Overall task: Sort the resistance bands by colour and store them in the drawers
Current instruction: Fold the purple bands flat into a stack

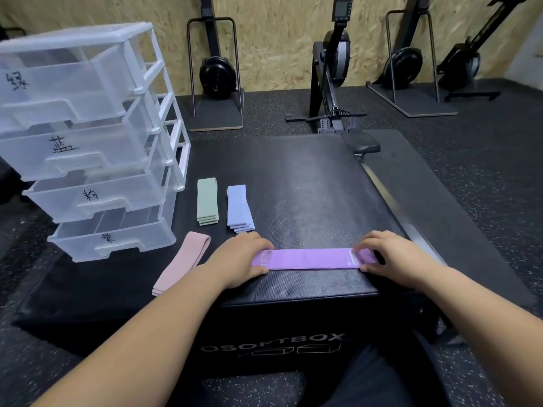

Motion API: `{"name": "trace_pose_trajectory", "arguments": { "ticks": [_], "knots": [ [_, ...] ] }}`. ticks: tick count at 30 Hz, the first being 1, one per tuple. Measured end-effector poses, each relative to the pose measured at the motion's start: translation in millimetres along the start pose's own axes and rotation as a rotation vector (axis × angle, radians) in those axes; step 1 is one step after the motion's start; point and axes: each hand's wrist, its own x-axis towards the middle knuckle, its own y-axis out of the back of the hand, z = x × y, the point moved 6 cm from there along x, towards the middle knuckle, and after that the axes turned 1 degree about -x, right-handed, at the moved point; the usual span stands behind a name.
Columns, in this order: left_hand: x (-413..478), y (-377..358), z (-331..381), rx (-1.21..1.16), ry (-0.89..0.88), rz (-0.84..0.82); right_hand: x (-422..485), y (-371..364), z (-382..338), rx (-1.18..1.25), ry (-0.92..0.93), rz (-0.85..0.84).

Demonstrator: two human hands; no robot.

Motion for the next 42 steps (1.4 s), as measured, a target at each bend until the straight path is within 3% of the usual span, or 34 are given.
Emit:
{"name": "trace_pose_trajectory", "arguments": {
  "ticks": [4, 8, 13, 18, 26, 36, 42],
  "knots": [
    [2.3, 2.0, 4.6, 0.017, -0.021, 0.006, -1.3, 0.4, 6.7, 0.081, -0.056, 0.010],
    [12.1, 4.5, 21.3, 0.013, -0.052, 0.047, 0.3, 7.9, 23.2, 0.160, -0.281, 0.093],
    [30.6, -4.5, 62.4, 0.058, -0.089, 0.059, 4.1, -4.7, 26.4, 0.230, -0.448, -0.013],
    [43.7, -19.0, 89.6, 0.090, -0.051, 0.045, 5.7, -8.3, 14.8, 0.167, -0.477, 0.014],
    [43.9, -28.3, 95.7, 0.112, -0.008, 0.051, 1.7, -15.2, 19.1, 0.259, -0.641, 0.030],
    [41.2, -29.2, 96.9, 0.089, 0.010, 0.063, 1.6, -9.9, 15.3, 0.306, -0.682, -0.062],
    [41.2, -30.4, 99.3, 0.094, 0.010, 0.089, -2.7, 0.5, 5.6, 0.438, -0.685, 0.088]
  ]
}}
